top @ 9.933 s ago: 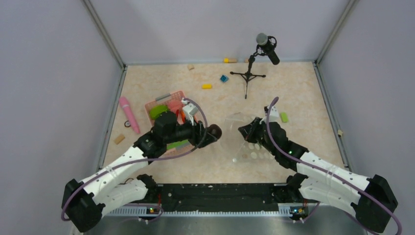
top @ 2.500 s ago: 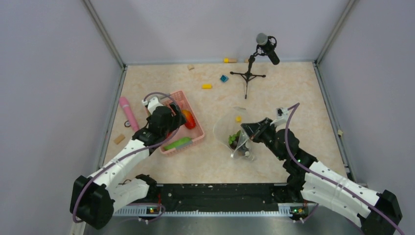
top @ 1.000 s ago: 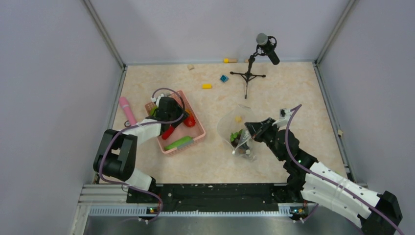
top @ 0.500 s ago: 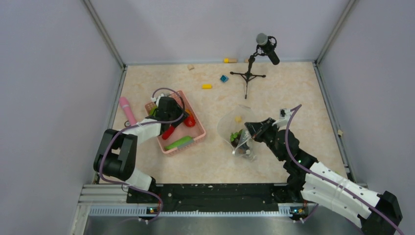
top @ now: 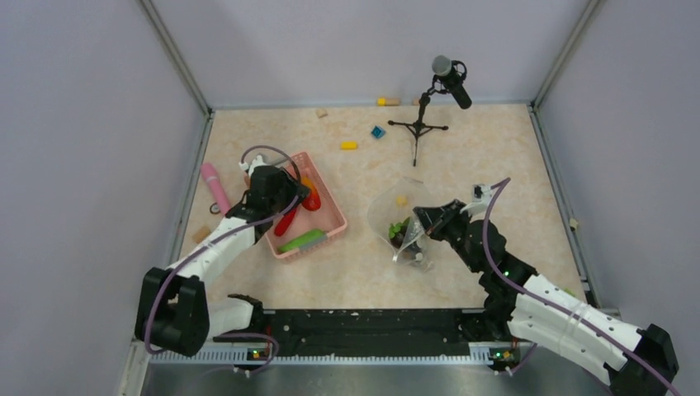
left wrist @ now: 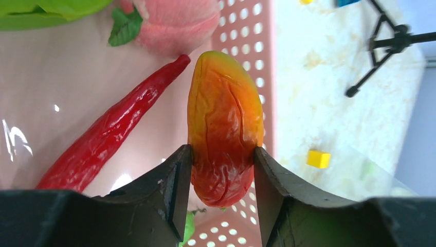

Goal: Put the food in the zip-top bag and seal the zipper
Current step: Pick up the fake fruit from the bin.

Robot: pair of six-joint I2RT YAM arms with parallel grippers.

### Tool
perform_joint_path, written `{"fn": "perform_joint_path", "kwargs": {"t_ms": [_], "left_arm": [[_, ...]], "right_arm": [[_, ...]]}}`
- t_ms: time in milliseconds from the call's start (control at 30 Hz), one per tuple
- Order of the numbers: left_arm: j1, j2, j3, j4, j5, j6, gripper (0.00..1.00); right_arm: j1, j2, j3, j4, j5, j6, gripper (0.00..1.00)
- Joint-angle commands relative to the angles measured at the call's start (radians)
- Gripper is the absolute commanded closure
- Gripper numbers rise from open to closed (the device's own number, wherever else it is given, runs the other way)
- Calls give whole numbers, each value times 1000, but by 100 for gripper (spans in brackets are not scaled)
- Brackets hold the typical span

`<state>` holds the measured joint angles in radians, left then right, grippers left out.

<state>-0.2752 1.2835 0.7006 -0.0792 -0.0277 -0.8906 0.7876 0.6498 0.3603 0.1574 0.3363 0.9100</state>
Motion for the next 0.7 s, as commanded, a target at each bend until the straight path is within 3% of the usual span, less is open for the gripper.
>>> {"fn": "perform_joint_path", "kwargs": {"t_ms": [0,200,333,467,533,667], "left_arm": [[5,-167,-28,-40,-56,33,100],[4,-373,-60,-42,15,84,100],[-4,-465,-76,62,273,142,100],[-77,-464,-65,202,509,176,100],[-167,-447,-40,225,508,208,100],[-389,-411,21,222,361,306,100]], "right_arm": [[0,-19,-15,12,-5,3,100],[0,-21,-17,14,-15,3,100],[0,-21,-16,20,-31,2,100],[0,-21,-15,22,-45,1,100],[-1,-21,-15,25,-50,0,100],[0,-21,-19,35,-64,3,100]]}}
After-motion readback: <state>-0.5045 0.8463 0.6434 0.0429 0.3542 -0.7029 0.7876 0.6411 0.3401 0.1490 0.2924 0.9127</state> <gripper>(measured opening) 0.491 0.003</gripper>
